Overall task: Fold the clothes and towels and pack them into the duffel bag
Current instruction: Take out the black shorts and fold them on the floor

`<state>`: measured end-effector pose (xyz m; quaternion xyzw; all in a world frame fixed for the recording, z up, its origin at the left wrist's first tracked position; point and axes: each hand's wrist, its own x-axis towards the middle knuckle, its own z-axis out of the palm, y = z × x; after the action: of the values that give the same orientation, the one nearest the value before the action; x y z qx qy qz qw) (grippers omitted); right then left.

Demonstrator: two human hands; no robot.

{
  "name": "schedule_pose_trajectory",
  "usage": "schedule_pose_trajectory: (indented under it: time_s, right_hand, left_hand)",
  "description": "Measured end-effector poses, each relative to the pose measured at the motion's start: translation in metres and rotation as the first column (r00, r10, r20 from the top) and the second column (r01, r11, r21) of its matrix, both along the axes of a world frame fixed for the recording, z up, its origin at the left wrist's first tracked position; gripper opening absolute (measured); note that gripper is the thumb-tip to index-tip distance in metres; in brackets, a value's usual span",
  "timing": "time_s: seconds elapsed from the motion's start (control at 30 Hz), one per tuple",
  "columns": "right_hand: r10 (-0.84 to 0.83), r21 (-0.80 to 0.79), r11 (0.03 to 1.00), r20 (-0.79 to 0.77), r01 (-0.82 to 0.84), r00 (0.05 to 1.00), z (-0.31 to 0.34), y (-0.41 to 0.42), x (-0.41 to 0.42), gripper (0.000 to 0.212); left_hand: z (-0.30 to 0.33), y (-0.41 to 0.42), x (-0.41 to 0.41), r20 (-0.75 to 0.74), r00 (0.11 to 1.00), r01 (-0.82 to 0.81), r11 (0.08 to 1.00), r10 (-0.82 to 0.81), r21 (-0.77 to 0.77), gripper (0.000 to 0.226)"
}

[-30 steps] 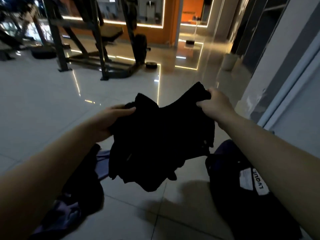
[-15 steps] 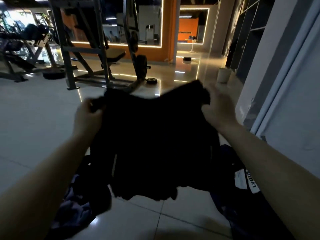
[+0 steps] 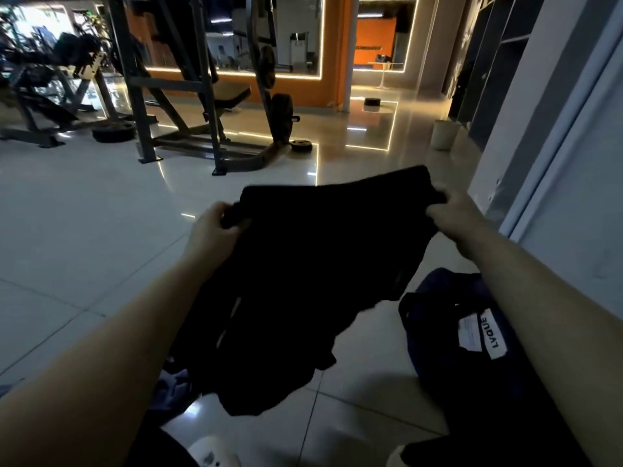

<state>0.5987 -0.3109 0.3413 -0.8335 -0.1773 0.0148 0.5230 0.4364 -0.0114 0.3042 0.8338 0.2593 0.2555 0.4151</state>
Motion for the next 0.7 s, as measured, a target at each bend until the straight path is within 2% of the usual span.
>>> schedule_pose_trajectory:
  time_s: [0.03, 0.07, 0.1, 0.13, 0.17, 0.2, 0.27, 0.33, 0.4, 0.53, 0.63, 0.7]
  right_hand:
    - [0.034, -0.155, 0.987, -0.046, -0.041, 0.998, -0.009, -0.001, -0.004, 0.029]
    - [0.080, -0.351, 0.929, -0.111, -0.114, 0.991, -0.019, -0.003, -0.007, 0.026]
    - [0.121, -0.502, 0.845, -0.158, -0.185, 0.980, -0.030, -0.005, -0.006, 0.023]
    - [0.134, -0.573, 0.798, -0.138, -0.189, 0.981, -0.036, -0.005, -0.004, 0.023]
    - [0.109, -0.552, 0.822, -0.091, -0.141, 0.990, -0.037, -0.005, -0.001, 0.023]
    - [0.057, -0.450, 0.890, -0.049, -0.073, 0.997, -0.035, -0.005, 0.001, 0.024]
    - [-0.033, -0.297, 0.954, -0.019, 0.026, 0.999, -0.033, -0.010, 0.006, 0.026]
    - [-0.008, -0.391, 0.920, -0.081, -0.024, 0.997, -0.039, -0.019, 0.008, 0.026]
    - [0.028, -0.474, 0.872, -0.199, -0.121, 0.980, -0.045, -0.027, 0.008, 0.027]
    - [0.078, -0.252, 0.944, -0.450, -0.211, 0.889, -0.041, -0.032, 0.011, 0.027]
    - [0.111, -0.218, 0.947, -0.463, -0.234, 0.879, -0.039, -0.033, 0.006, 0.025]
    - [0.152, -0.139, 0.958, -0.500, -0.252, 0.853, -0.037, -0.036, 0.000, 0.025]
  left_hand:
    - [-0.006, 0.003, -0.003, -0.061, 0.998, -0.013, 1.000, 0.014, 0.023, 0.025]
    - [-0.010, 0.006, -0.006, -0.089, 0.995, -0.038, 0.999, 0.040, 0.026, 0.022]
    - [-0.012, 0.008, -0.007, -0.071, 0.996, -0.059, 0.998, 0.060, 0.010, 0.020]
    - [-0.011, 0.009, -0.006, -0.031, 0.997, -0.067, 0.998, 0.067, -0.015, 0.019]
    - [-0.008, 0.008, -0.003, 0.018, 0.998, -0.052, 0.998, 0.053, -0.044, 0.020]
    - [-0.005, 0.007, -0.001, 0.052, 0.998, -0.021, 0.997, 0.025, -0.076, 0.020]
    - [-0.006, 0.001, -0.001, 0.009, 0.998, 0.059, 0.990, -0.058, -0.128, 0.015]
    - [-0.012, -0.002, -0.006, -0.075, 0.987, 0.124, 0.973, -0.141, -0.196, 0.010]
    - [-0.013, -0.001, -0.012, -0.143, 0.955, 0.211, 0.933, -0.260, -0.291, 0.016]
    - [-0.009, -0.006, -0.016, -0.265, 0.851, 0.303, 0.837, -0.453, -0.455, 0.021]
    - [-0.009, -0.014, -0.015, -0.275, 0.801, 0.317, 0.766, -0.532, -0.559, 0.017]
    - [-0.008, -0.020, -0.015, -0.248, 0.772, 0.330, 0.703, -0.585, -0.630, 0.017]
